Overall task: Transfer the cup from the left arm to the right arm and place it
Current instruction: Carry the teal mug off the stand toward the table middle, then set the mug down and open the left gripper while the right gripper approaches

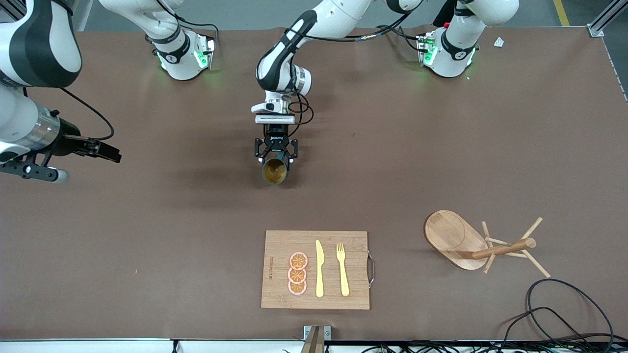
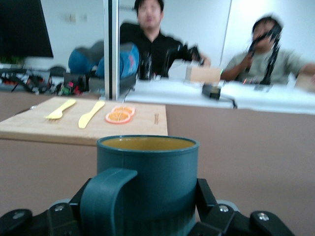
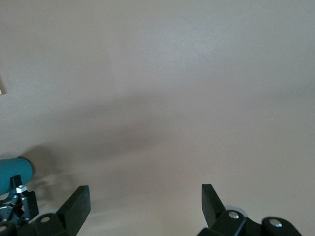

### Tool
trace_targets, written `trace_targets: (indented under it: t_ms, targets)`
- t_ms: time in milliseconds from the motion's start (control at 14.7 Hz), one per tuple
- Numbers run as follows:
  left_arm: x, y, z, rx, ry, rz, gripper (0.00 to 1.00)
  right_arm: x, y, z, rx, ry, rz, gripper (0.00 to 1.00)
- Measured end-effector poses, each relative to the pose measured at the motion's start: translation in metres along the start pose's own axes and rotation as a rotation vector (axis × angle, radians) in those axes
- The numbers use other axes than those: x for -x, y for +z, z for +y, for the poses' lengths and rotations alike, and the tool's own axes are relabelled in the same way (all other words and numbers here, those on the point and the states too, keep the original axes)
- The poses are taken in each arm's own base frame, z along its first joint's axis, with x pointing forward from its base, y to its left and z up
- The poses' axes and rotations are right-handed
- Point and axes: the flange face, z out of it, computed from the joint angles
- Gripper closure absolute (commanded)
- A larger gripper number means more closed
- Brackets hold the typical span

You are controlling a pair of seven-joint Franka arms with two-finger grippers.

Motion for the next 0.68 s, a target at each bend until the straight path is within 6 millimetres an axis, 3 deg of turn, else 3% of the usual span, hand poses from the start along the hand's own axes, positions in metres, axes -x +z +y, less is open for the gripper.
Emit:
trace_targets:
  t_ms: [136,205,682]
  targets:
    - [0.021,0.005,-0.011,0.052,-0.019,0.108,0.18,0.003,0.010,-0.013,0.002,0.018,0.001,0.00]
    - [0.027,0.005,-0.014,0.067,-0.022,0.138,0.00,0.004,0.016,-0.018,0.004,0.027,0.001,0.00]
    - [0.048,-0.025,-0.013,0.034,-0.025,0.126,0.00,0.013,0.046,-0.043,0.009,0.048,0.002,0.00]
